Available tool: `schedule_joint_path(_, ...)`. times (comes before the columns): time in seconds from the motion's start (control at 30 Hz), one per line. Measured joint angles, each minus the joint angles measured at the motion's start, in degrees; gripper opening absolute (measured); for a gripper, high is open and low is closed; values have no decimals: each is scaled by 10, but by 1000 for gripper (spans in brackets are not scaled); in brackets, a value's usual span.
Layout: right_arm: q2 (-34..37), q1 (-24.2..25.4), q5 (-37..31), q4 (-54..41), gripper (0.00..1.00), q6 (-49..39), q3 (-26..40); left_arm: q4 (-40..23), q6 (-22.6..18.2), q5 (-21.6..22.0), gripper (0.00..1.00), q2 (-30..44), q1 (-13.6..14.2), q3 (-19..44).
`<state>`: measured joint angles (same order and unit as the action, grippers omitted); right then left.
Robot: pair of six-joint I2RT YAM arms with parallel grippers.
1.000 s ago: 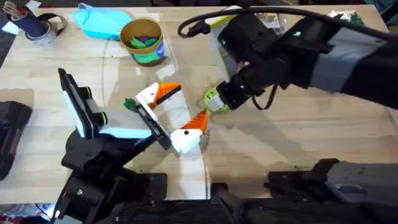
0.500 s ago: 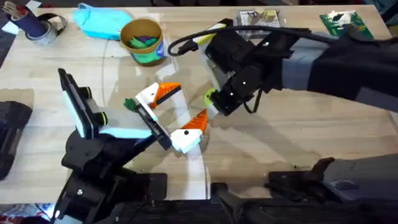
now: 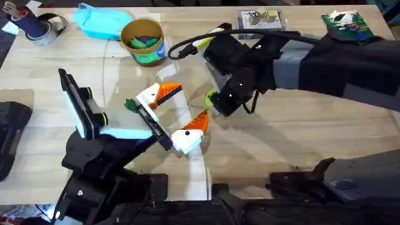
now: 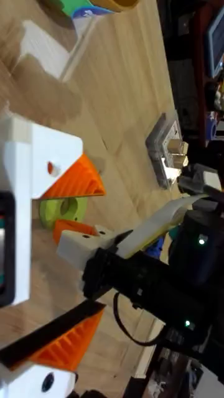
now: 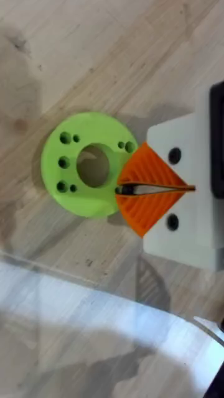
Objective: Pick up the gripper from the table and insert it into the empty holder that is missing its gripper. Then pick up a screw, insert it into the mounting hole, and use the screwdriver to tighten it. Finally, clean up the table by picking up the vegetable and placing it into the bucket.
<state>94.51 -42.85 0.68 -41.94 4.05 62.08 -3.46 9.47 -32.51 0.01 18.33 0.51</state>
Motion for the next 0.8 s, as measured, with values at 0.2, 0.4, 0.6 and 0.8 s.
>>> schedule_joint_path(0.2,0,0,0,0,8,0,0,0,0,0,991,0,0,0)
schedule_joint_path(0.4,0,3,0,-28,7,0,9,0,0,0,991,0,0,0)
schedule_joint_path(0.6,-1,13,0,-122,7,-3,103,0,0,0,991,0,0,0)
schedule_joint_path(0.8,-10,14,1,-211,7,-16,255,0,0,-1,991,0,0,0)
